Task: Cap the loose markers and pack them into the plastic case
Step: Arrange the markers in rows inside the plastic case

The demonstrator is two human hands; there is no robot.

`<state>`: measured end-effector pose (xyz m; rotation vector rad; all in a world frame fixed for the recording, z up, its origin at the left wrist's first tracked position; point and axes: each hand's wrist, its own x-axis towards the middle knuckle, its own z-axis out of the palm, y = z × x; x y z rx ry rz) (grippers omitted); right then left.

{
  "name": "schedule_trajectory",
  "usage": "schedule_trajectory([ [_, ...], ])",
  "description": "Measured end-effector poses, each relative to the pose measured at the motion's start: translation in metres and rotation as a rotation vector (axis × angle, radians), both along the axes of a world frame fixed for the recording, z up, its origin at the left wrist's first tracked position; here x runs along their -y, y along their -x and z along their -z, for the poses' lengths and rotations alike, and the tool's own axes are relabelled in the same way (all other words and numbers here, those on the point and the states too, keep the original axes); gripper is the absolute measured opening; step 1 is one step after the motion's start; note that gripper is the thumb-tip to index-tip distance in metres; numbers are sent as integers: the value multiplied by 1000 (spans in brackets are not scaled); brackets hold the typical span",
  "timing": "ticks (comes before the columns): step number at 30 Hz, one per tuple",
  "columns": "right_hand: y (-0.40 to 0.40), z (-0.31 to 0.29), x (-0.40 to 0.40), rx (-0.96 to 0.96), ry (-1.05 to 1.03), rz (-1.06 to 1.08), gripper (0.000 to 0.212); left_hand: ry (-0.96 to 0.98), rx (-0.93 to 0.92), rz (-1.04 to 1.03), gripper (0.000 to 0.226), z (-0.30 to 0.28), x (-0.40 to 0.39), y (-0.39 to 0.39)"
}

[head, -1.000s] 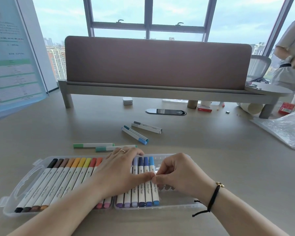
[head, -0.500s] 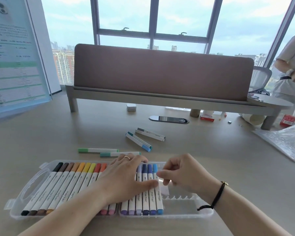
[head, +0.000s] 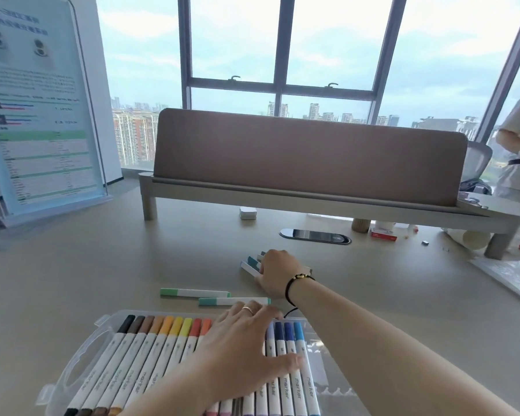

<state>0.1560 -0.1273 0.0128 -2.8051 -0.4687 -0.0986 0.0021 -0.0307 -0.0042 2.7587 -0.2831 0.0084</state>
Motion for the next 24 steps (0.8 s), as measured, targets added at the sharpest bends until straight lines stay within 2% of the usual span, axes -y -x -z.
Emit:
schedule_trajectory([
  [4, -7, 3, 0, 7, 27, -14, 7, -4, 6, 9, 78, -3, -3, 1],
  [6, -5, -2, 5, -27, 11, -37, 13, -3, 14, 11, 78, -4, -5, 2],
  [8, 4, -11, 16, -53, -79, -67, 23, -8, -3, 14, 79, -4, -7, 2],
  [11, 32, -25, 41, -30, -245, -114, 15, -20, -29, 23, 82, -6, -8, 2],
  [15, 86, -29, 85, 36, -335, -161, 7, -30, -36, 23, 83, -8, -9, 4],
  [17, 109, -25, 105, -28, -472, -175, 15, -33, -38, 23, 81, -7, -9, 4],
  [19, 126, -22, 119, -153, -721, -193, 22, -47, -44, 27, 84, -6, -8, 3],
  [22, 140, -18, 132, -295, -1066, -137, 14, -61, -52, 22, 86, -5, -7, 2],
  [24, 143, -15, 135, -325, -1158, -90, 12, -66, -44, 20, 86, -5, -6, 2],
])
